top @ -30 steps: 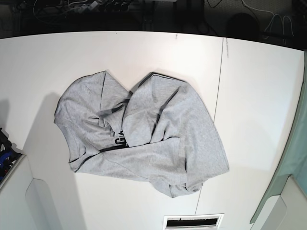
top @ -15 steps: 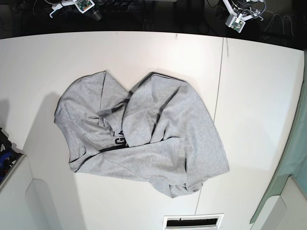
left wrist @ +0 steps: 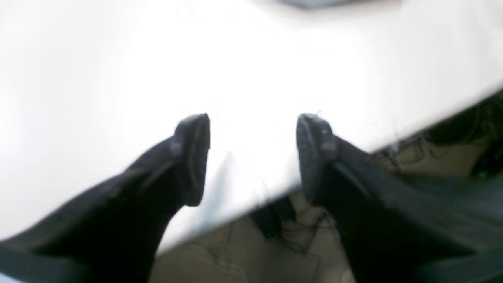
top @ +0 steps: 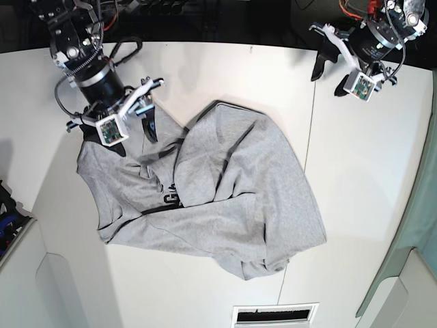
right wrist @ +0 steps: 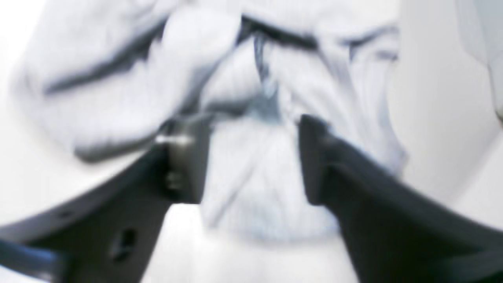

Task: Layout the t-shirt on the table in an organized manner, then fold the t-shirt properly
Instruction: 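Lower both grippers and pinch opposite edges of the grey t-shirt, then lift the shirt and pull the grippers apart to stretch it out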

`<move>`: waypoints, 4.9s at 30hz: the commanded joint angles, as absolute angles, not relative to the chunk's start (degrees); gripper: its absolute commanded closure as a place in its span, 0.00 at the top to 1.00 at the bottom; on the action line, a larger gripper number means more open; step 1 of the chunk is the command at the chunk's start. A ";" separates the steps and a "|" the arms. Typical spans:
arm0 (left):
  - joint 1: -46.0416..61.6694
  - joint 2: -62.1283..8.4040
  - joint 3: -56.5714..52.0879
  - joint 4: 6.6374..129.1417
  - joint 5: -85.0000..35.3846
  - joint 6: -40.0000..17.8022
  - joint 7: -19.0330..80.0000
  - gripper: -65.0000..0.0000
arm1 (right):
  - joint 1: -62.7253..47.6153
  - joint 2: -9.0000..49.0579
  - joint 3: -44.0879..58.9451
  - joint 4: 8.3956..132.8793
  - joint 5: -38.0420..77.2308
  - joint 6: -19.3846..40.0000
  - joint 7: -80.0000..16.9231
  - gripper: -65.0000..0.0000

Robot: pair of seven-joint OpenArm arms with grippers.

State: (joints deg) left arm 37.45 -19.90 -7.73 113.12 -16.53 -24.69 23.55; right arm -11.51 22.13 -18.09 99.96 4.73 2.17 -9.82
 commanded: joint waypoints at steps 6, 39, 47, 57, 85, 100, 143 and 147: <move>25.30 -20.12 0.56 103.28 -16.91 -22.59 22.52 0.59 | 0.86 16.86 -18.02 85.76 4.51 4.47 -8.99 0.60; 11.40 -10.07 4.08 85.14 -24.38 -22.28 24.97 0.59 | 10.90 9.52 -18.06 70.46 4.51 15.22 -9.04 0.32; 11.27 -7.86 4.08 81.45 -17.74 -22.04 22.83 0.06 | 10.92 9.50 -18.06 70.46 4.51 12.93 -9.02 0.00; 5.30 -14.94 4.05 83.88 -17.10 -18.20 27.51 0.00 | 10.11 11.99 -13.89 77.65 -0.73 9.65 -10.48 0.00; 6.52 -34.28 -4.73 120.20 -25.65 -22.50 34.92 0.00 | -2.90 25.06 12.29 119.66 15.25 14.24 -33.21 0.00; 7.68 -34.28 -23.62 128.42 -33.67 -23.77 36.62 0.00 | -1.04 25.08 32.53 126.21 28.51 21.02 -32.40 0.00; -16.21 -34.85 -1.78 57.78 -41.30 -32.01 39.90 0.58 | 25.28 20.25 15.42 56.66 15.68 20.05 -26.70 0.70; -12.53 -34.76 -3.53 57.76 -40.82 -28.64 36.77 0.58 | 19.81 22.31 15.40 56.66 17.15 20.38 -24.67 0.70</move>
